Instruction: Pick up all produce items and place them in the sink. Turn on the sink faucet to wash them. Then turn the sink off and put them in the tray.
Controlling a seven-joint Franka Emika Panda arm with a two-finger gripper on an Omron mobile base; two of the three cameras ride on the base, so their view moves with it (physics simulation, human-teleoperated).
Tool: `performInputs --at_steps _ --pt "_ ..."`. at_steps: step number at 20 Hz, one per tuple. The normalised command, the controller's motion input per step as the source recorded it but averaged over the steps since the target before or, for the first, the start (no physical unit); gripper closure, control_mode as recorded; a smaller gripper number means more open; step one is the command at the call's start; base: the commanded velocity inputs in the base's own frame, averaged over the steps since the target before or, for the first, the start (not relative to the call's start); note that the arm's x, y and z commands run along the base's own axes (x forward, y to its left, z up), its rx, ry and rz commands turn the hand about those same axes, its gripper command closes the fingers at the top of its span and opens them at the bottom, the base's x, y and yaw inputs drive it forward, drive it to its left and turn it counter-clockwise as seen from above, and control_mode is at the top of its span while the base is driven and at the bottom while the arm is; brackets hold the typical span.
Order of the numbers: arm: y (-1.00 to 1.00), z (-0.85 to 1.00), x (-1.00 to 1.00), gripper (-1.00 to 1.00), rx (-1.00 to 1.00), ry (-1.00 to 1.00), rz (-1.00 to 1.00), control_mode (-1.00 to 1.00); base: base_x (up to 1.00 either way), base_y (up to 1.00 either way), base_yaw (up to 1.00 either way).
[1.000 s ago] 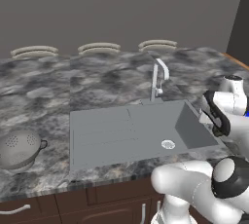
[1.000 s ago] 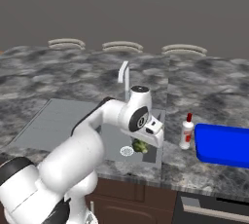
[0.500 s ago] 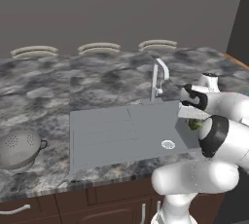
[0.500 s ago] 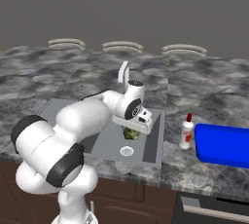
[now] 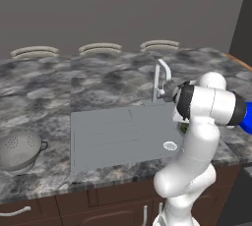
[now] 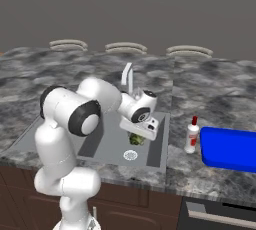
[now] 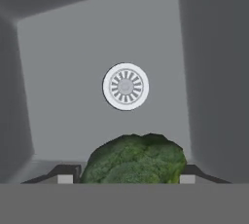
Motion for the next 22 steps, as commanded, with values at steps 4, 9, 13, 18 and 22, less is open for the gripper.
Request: performInputs --at_steps 4,9,13,18,22 --pt "0.03 -0.79 0.27 1.00 0.02 0.00 0.00 -1.00 0.00 0.00 0.00" --pt "0.18 -0.66 0.31 1.00 0.00 0.00 0.01 -1.00 0.00 0.00 0.00" --pt "0.18 -0.65 0.36 1.00 0.00 0.00 0.01 -1.00 0.00 0.00 0.00" --pt "0.11 -0.56 0.36 1.00 0.00 0.00 0.00 -1.00 0.00 0.00 0.00" --pt "0.08 -0.32 0.19 -1.00 0.00 -0.01 0.00 -1.00 0.00 0.00 0.00"
